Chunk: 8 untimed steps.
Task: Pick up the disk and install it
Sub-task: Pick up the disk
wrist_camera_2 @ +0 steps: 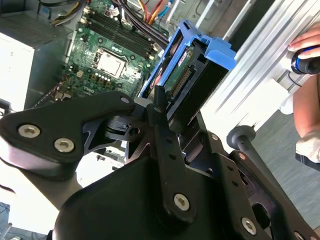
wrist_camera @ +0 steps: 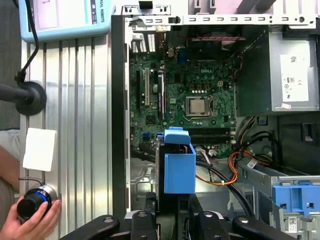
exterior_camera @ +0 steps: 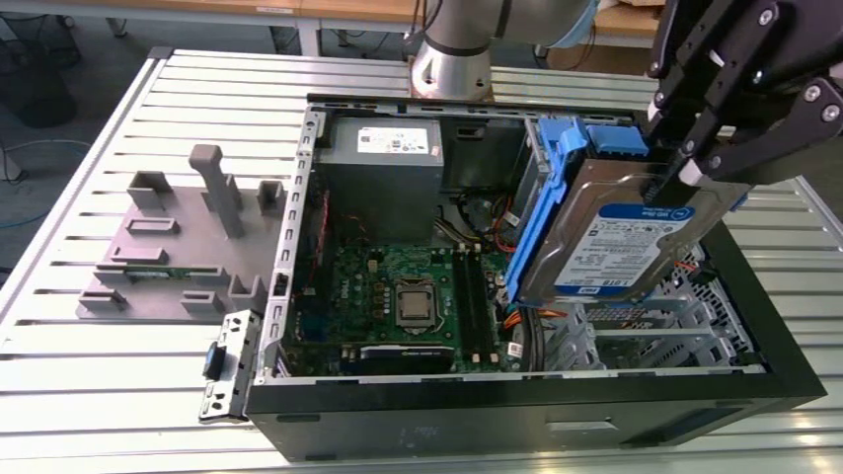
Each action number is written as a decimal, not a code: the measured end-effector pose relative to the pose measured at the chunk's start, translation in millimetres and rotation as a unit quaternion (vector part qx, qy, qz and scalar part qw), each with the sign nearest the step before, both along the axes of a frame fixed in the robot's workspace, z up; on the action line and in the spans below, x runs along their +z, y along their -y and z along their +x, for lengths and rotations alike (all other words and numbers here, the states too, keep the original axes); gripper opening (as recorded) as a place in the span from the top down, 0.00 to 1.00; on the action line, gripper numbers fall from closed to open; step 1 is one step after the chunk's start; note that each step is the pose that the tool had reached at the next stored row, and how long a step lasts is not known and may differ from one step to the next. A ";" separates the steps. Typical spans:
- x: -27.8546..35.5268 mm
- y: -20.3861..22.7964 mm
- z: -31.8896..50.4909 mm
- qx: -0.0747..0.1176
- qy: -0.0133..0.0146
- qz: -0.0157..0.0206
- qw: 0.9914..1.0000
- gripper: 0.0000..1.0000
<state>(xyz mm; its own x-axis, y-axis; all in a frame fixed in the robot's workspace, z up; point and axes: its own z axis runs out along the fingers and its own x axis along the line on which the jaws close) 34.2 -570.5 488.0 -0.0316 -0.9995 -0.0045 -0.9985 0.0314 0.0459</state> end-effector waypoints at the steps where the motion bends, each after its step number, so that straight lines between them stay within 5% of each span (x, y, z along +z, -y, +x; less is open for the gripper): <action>1: -0.1 1.2 0.7 0.000 0.000 0.000 1.000 0.65; 8: -0.1 2.8 18.2 0.000 0.000 0.001 1.000 0.65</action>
<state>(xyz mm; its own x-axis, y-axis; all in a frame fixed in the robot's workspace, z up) 52.4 -573.3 487.9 -0.0316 -0.9995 -0.0060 -0.9984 0.0313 0.0464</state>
